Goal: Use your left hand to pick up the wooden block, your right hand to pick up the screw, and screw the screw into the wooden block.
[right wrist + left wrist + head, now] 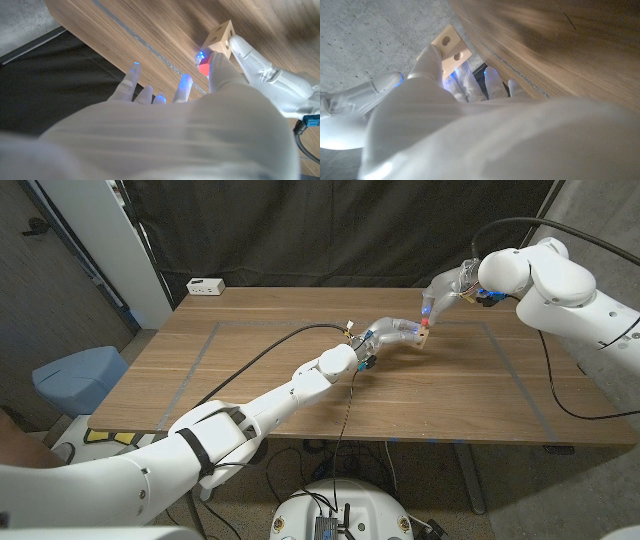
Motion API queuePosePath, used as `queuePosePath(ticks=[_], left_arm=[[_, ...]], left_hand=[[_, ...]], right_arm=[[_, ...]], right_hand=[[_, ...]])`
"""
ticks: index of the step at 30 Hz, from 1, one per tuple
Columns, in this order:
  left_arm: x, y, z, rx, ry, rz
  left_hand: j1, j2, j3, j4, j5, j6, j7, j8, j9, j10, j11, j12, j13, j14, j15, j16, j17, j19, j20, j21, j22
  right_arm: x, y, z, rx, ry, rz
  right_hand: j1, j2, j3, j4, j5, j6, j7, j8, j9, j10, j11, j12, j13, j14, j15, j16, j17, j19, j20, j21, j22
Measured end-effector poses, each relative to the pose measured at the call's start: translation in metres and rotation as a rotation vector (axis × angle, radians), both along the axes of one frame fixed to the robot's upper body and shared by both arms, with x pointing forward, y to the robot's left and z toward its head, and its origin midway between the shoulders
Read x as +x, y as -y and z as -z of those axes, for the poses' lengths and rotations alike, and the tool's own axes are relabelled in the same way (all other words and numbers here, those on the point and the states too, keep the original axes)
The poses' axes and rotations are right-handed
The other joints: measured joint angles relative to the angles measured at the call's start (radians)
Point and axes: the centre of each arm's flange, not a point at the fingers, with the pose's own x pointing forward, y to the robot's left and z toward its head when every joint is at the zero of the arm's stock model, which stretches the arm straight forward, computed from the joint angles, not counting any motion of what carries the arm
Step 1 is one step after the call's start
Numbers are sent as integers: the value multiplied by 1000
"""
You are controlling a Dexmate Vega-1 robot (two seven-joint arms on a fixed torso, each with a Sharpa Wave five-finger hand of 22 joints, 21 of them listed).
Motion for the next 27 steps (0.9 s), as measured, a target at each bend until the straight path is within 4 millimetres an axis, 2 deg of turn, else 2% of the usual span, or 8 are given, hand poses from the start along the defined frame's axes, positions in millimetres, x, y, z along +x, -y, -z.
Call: queuePosePath(ticks=[13,27], left_arm=[[3,0,0,3,-6,-4],[5,0,-2,5,-2,-1]], left_hand=[[0,0,0,0,3,0,0,-2,0,-1,-2,0,0,0,0,0,0,0,0,0,0],[-2,-2,0,0,3,0,0,-4,0,-2,-1,0,0,0,0,0,0,0,0,0,0]], right_arm=[[7,-6,-5,-37,-45,-9],[13,-11,-7,-55,-79,5]], right_hand=[[23,-1,7,-7,0,15,-7,4,3,-5,-5,4,0,0,0,0,0,0,0,0,0],[32,0,11,-3,0,18,-3,7,3,-5,-5,4,0,0,0,0,0,0,0,0,0]])
